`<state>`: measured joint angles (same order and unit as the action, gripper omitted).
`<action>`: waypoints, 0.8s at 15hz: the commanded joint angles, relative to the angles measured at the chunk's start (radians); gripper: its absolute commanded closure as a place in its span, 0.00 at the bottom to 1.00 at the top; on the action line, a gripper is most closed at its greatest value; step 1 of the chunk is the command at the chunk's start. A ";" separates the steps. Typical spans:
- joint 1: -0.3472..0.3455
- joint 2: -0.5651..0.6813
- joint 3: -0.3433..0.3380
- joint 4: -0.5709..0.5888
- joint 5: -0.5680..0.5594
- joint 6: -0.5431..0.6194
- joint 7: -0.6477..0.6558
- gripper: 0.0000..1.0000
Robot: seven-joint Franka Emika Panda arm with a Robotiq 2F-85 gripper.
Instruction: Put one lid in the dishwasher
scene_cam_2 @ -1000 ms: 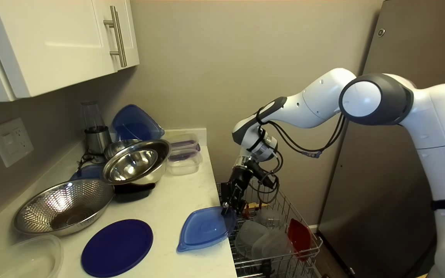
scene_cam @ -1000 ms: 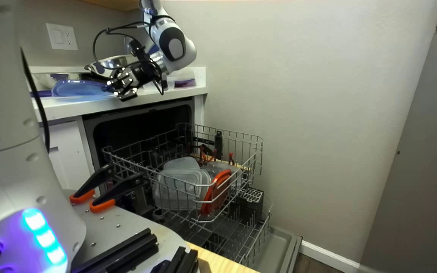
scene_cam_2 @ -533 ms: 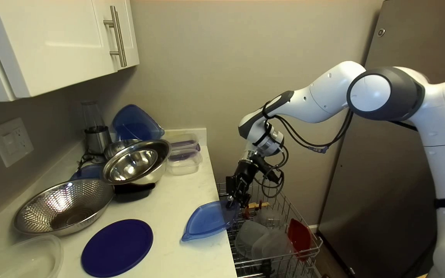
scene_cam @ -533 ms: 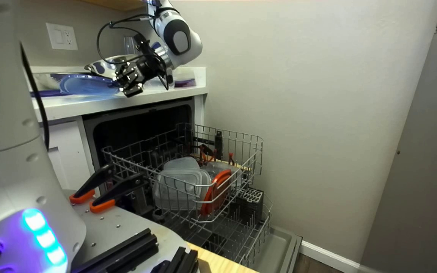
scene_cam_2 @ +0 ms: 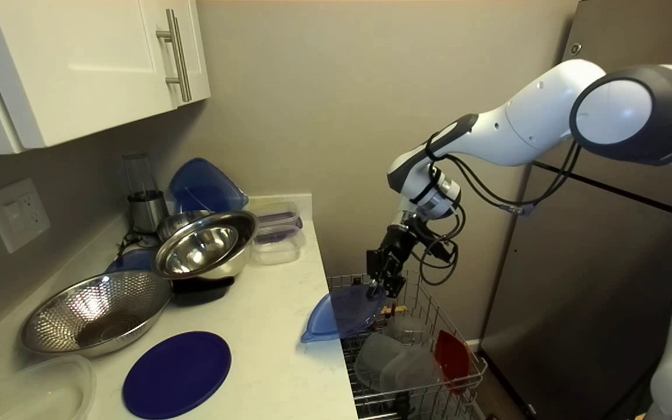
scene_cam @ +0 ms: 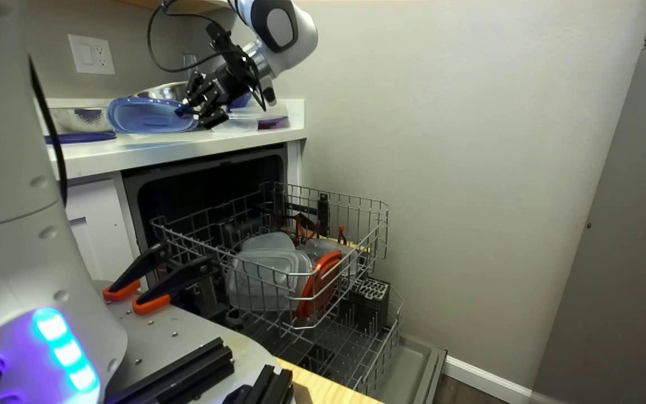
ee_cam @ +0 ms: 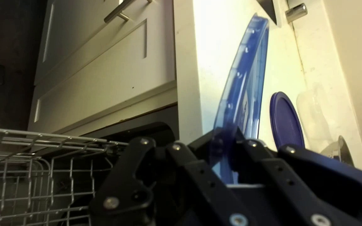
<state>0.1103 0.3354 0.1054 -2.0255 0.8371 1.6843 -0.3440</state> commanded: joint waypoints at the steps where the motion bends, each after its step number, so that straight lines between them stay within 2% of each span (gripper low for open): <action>1: -0.007 -0.201 -0.027 -0.179 -0.019 0.102 0.092 0.96; 7: 0.020 -0.376 -0.011 -0.254 -0.190 0.217 0.393 0.96; 12: 0.035 -0.445 0.032 -0.221 -0.372 0.181 0.657 0.96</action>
<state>0.1373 -0.0490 0.1130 -2.2333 0.5495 1.8687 0.1781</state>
